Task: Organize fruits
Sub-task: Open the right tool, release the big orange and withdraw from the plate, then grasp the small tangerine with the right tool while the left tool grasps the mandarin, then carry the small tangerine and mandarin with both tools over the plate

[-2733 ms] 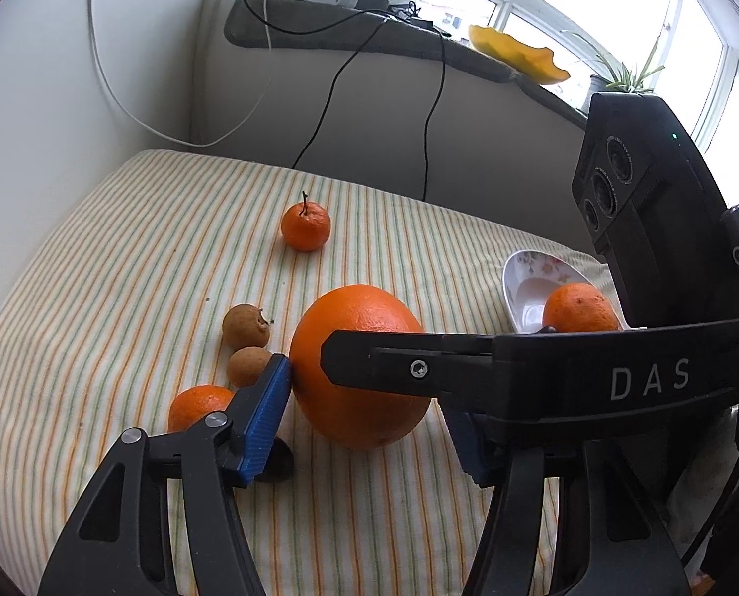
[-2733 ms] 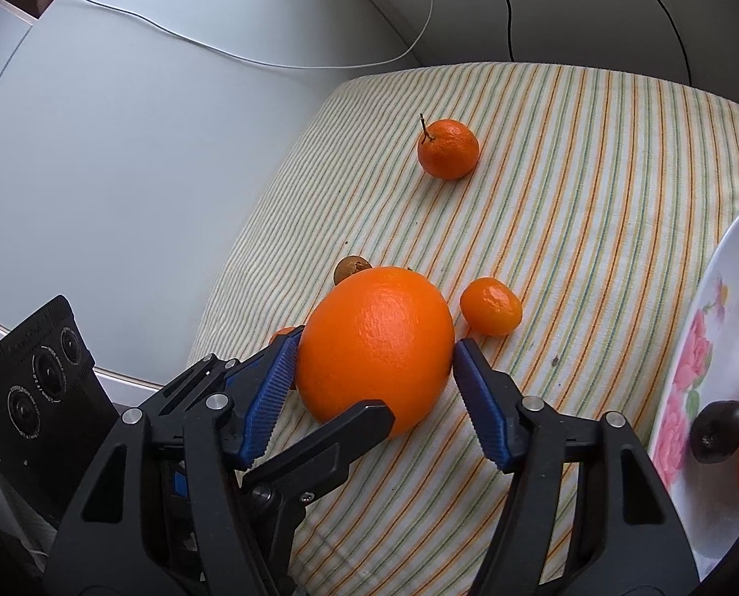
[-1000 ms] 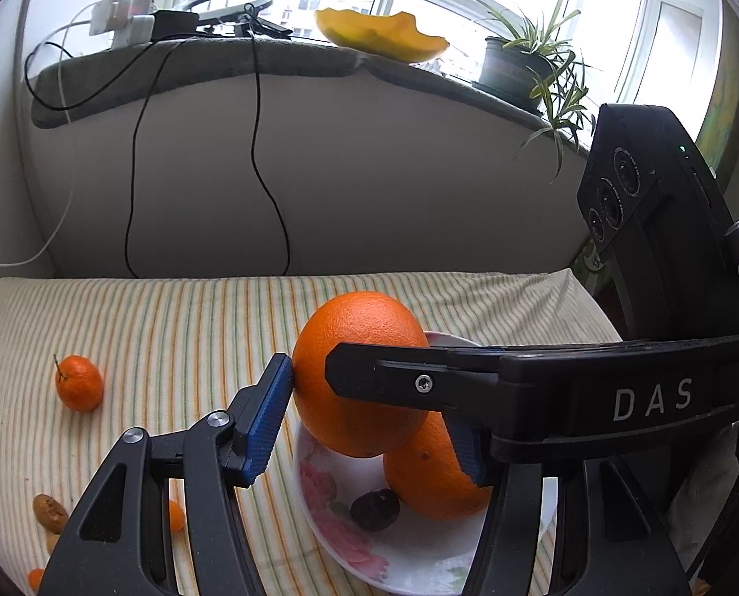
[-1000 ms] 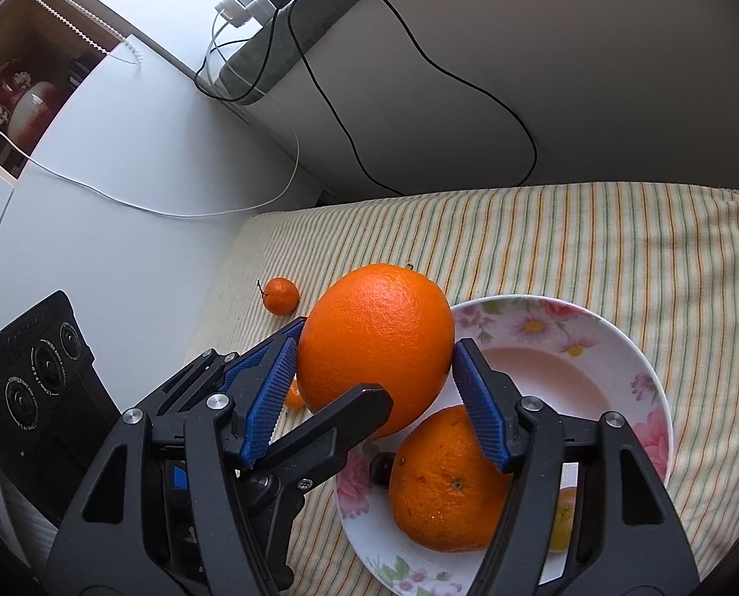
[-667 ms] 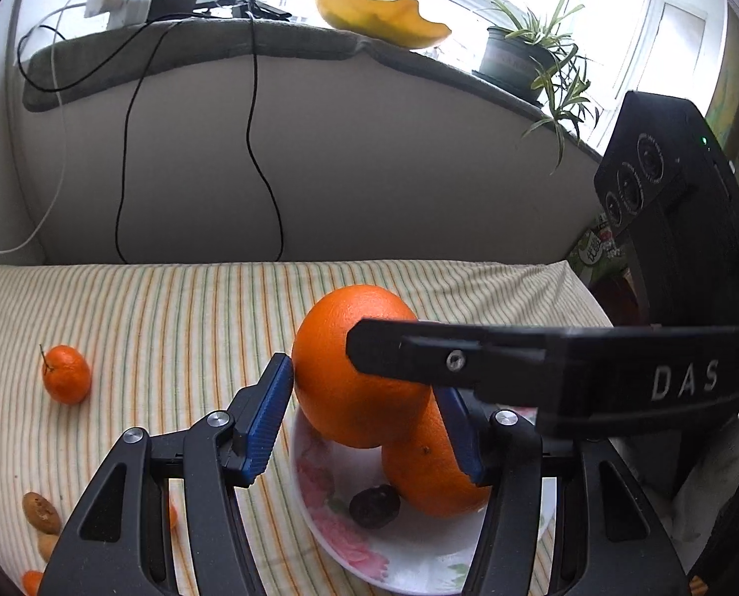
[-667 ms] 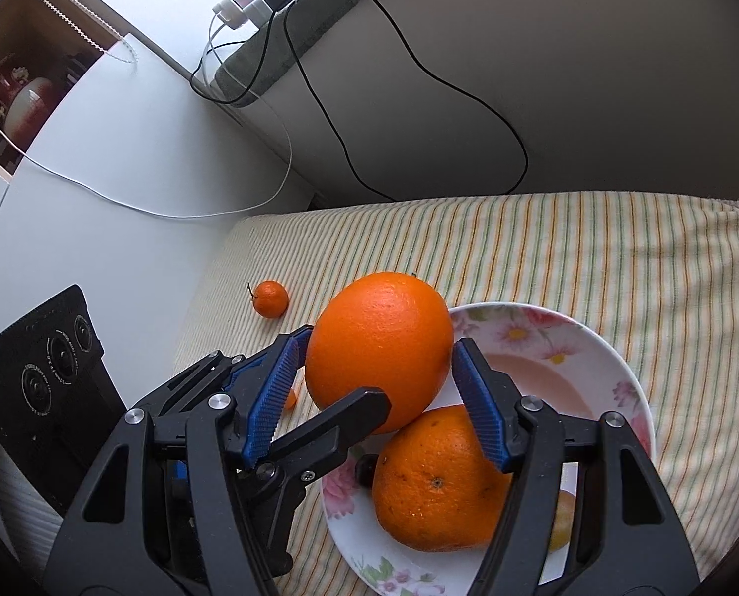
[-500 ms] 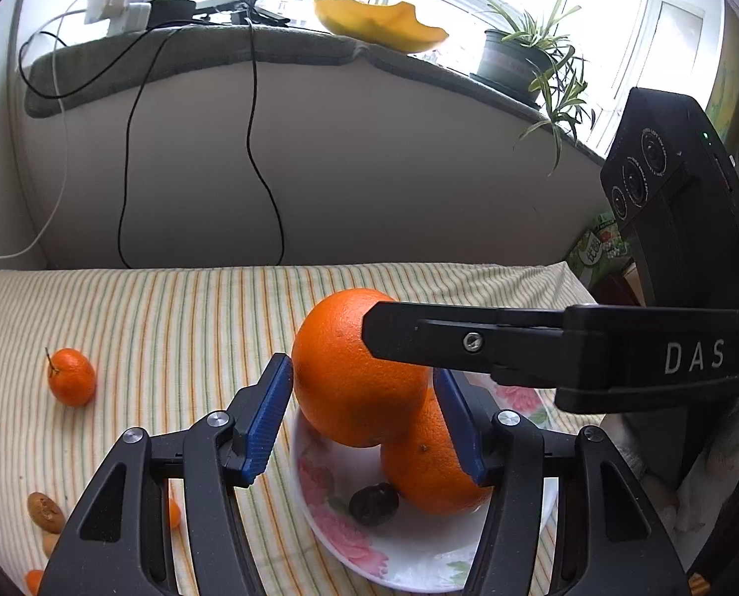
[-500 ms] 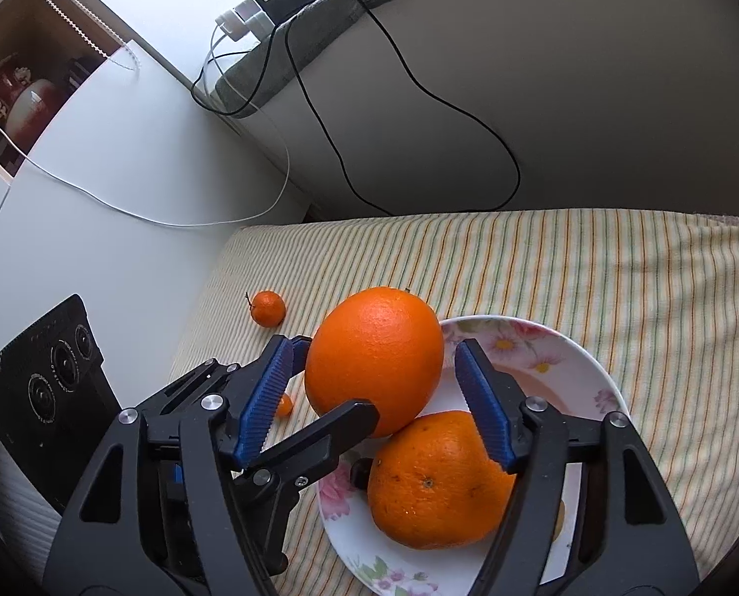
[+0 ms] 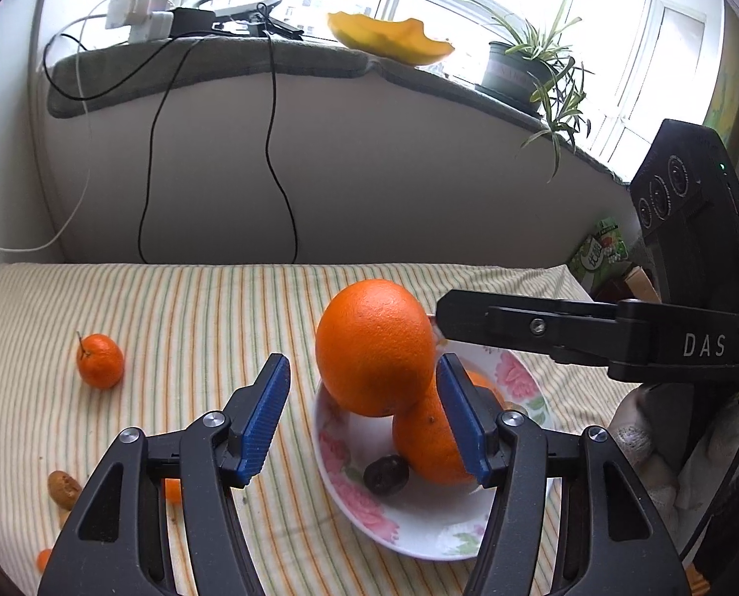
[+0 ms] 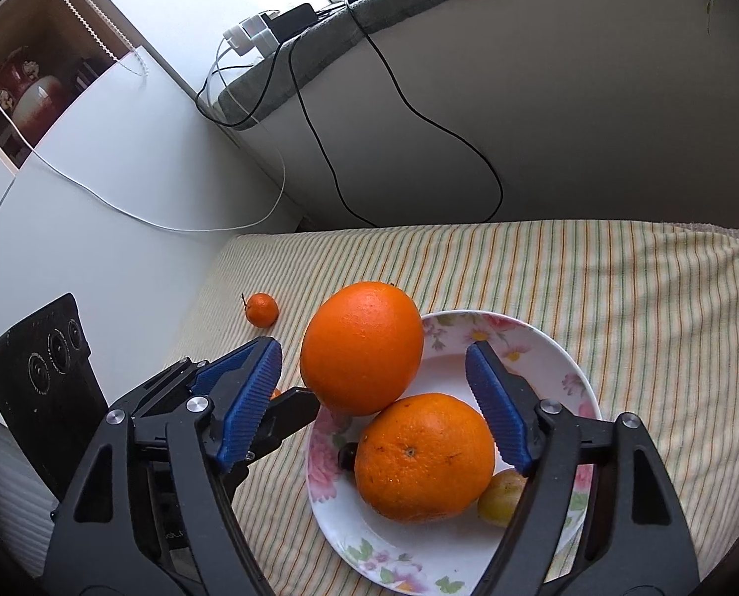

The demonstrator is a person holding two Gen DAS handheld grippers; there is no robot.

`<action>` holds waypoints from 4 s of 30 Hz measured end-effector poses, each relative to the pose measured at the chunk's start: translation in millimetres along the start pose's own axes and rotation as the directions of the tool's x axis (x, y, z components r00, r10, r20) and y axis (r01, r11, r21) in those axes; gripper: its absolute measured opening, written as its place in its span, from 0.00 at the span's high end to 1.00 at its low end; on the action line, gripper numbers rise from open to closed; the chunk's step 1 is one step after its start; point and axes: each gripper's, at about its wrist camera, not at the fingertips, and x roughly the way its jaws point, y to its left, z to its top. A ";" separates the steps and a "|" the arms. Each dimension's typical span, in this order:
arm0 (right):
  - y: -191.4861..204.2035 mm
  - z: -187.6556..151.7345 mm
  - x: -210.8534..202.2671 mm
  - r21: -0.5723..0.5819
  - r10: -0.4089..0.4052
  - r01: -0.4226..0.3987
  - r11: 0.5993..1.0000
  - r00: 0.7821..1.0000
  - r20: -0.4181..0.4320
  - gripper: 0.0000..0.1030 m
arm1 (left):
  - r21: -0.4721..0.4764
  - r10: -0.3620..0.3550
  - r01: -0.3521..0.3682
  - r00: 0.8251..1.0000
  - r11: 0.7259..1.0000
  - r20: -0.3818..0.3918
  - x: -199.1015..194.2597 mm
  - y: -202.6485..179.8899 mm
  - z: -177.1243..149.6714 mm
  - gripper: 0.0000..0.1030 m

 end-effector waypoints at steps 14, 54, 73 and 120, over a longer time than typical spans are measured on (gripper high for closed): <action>34.4 -25.4 -15.5 -0.142 -0.061 0.068 0.988 0.997 0.054 0.22 | -0.053 0.074 -0.073 0.997 0.996 0.029 -43.3 28.9 -28.4 0.40; 149.2 -74.2 85.6 -0.541 -0.104 0.038 0.840 0.990 -0.093 0.35 | -0.340 0.207 -0.199 0.978 0.919 -0.014 -116.0 152.2 -111.2 0.52; 150.3 -71.5 143.5 -0.597 -0.234 0.092 0.797 0.958 -0.164 0.59 | -0.361 0.161 -0.169 0.986 0.917 -0.051 -92.9 159.1 -108.6 0.63; 102.7 -79.9 6.7 -0.464 -0.098 0.076 0.882 0.995 -0.024 0.74 | -0.226 -0.022 0.024 1.000 0.974 0.013 -90.4 67.3 -85.1 0.64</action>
